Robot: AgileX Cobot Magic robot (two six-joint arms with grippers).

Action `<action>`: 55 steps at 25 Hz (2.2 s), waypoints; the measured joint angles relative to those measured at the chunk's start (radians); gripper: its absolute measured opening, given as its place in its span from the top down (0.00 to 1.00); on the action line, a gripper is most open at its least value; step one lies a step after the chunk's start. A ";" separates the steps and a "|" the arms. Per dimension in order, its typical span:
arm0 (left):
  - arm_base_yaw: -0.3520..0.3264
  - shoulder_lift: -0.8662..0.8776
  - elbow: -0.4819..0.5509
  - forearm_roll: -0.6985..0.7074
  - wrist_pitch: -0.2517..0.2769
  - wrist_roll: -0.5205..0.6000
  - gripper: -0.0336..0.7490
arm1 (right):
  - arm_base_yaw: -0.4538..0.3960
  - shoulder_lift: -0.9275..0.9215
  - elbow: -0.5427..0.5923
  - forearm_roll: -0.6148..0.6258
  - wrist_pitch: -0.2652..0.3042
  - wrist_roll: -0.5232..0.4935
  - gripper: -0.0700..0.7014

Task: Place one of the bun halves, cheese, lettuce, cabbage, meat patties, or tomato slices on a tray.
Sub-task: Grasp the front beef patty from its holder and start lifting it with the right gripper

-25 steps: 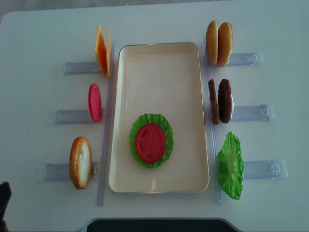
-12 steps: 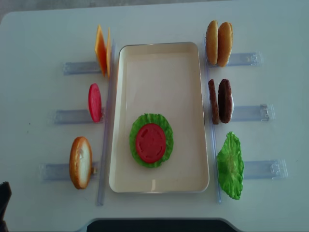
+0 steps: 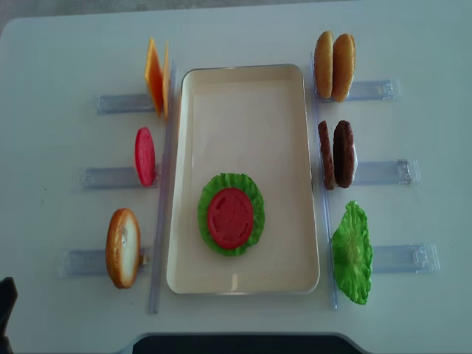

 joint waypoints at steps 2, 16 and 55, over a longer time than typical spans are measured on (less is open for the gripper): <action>0.000 0.000 0.000 0.000 0.000 0.000 0.40 | 0.000 0.127 -0.066 0.007 0.003 0.000 0.48; 0.000 0.000 0.000 0.001 0.000 0.000 0.40 | 0.027 0.553 -0.306 0.010 0.253 0.000 0.48; 0.000 0.000 0.000 0.001 0.000 0.000 0.40 | 0.577 1.084 -0.684 -0.027 0.225 0.397 0.40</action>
